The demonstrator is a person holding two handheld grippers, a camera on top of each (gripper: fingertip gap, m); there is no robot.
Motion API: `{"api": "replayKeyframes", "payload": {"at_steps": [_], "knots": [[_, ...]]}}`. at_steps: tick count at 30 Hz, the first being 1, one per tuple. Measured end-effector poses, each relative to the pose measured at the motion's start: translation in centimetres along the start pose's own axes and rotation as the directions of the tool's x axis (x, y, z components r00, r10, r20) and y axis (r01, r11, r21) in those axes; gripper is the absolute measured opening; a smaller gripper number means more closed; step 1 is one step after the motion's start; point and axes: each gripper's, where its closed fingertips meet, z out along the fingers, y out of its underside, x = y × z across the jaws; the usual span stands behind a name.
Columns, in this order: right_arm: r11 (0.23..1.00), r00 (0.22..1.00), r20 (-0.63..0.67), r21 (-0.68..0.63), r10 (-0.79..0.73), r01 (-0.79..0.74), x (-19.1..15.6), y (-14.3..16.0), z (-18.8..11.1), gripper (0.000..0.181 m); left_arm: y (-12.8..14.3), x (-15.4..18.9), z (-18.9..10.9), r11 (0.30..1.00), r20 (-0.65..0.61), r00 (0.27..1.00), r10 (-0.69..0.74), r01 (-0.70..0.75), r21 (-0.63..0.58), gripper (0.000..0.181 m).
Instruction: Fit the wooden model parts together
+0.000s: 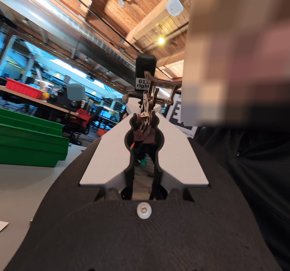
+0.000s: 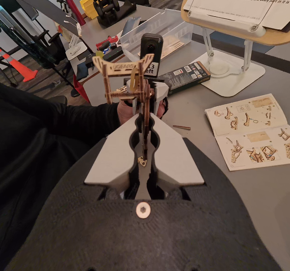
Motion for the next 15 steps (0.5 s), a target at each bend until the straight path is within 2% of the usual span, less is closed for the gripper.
{"api": "replayKeyframes", "payload": {"at_steps": [4, 7, 10, 15], "knots": [[0.997, 0.996, 0.063, 0.052, 0.061, -0.064, 1.0, -0.7, -0.2, 0.004, -0.9, -1.0, 0.2, 0.999, 0.107, 0.994, -0.015, 0.010, 0.045, 0.017], [0.989, 0.991, 0.086, 0.098, 0.105, -0.114, 2.1, -1.2, -0.7, 0.024, -1.5, -1.8, 0.2, 0.996, 0.190, 0.981, -0.038, 0.021, 0.092, 0.016], [0.976, 0.981, 0.124, 0.138, 0.149, -0.166, 2.7, -1.5, -1.1, 0.026, -2.3, -2.2, 0.0, 0.990, 0.248, 0.967, -0.065, 0.032, 0.138, 0.017], [0.958, 0.980, 0.123, 0.222, 0.158, -0.182, 3.5, -2.8, -2.2, 0.046, -3.3, -2.9, -0.2, 0.982, 0.333, 0.938, -0.100, 0.039, 0.185, 0.016]]}}
